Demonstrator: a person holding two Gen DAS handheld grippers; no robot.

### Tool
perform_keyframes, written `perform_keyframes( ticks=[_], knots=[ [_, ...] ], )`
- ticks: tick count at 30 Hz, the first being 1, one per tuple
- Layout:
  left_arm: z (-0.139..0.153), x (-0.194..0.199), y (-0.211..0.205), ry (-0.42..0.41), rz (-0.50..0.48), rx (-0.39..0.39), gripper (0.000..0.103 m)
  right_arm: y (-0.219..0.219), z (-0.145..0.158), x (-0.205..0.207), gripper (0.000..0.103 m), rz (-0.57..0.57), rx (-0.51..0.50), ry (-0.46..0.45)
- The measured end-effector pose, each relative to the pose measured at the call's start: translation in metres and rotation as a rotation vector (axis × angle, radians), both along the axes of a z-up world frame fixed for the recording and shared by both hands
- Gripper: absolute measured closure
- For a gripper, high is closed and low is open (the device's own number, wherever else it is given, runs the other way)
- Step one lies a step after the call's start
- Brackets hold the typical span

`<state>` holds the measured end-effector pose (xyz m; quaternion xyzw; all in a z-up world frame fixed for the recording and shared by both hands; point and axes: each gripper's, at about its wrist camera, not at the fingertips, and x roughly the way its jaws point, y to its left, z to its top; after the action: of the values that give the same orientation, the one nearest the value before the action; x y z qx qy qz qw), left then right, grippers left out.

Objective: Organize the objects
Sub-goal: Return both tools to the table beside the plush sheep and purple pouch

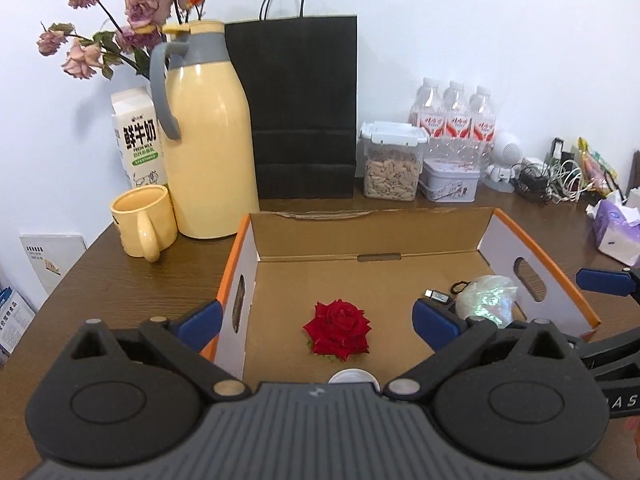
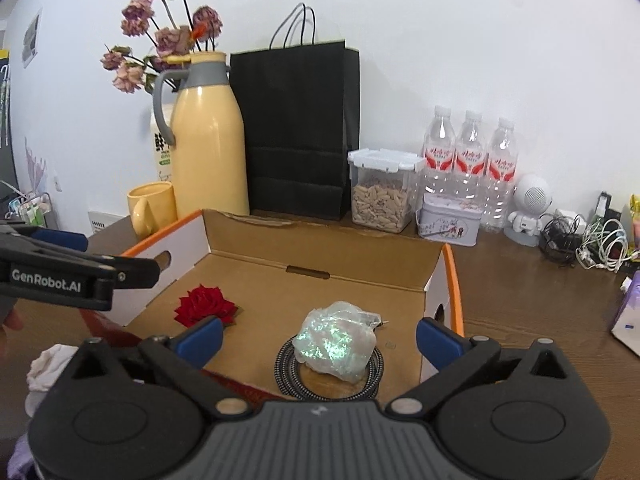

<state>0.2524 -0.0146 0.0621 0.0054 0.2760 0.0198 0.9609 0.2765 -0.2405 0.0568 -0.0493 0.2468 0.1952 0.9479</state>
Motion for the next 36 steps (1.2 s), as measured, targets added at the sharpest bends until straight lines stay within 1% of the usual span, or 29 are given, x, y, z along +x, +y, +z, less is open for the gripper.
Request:
perform_keyframes(
  ticks=[7, 11, 19, 27, 36],
  knots=[
    [0.013, -0.039, 0.005, -0.058, -0.017, -0.004, 0.0, -0.014, 0.014, -0.035, 0.0, -0.004, 0.011, -0.049],
    [0.017, -0.061, 0.012, -0.077, -0.028, -0.006, 0.0, -0.021, 0.018, -0.056, 0.0, -0.003, 0.015, -0.068],
    [0.014, -0.105, 0.023, -0.096, -0.038, -0.002, 0.0, -0.033, 0.016, -0.1, 0.0, 0.004, 0.009, -0.081],
    [-0.005, -0.131, 0.036, -0.053, -0.019, -0.014, 0.0, -0.043, 0.001, -0.13, 0.0, 0.002, -0.015, -0.037],
    [-0.024, -0.146, 0.047, -0.006, 0.009, -0.045, 0.0, -0.052, -0.029, -0.147, 0.0, -0.02, -0.01, 0.063]
  ],
)
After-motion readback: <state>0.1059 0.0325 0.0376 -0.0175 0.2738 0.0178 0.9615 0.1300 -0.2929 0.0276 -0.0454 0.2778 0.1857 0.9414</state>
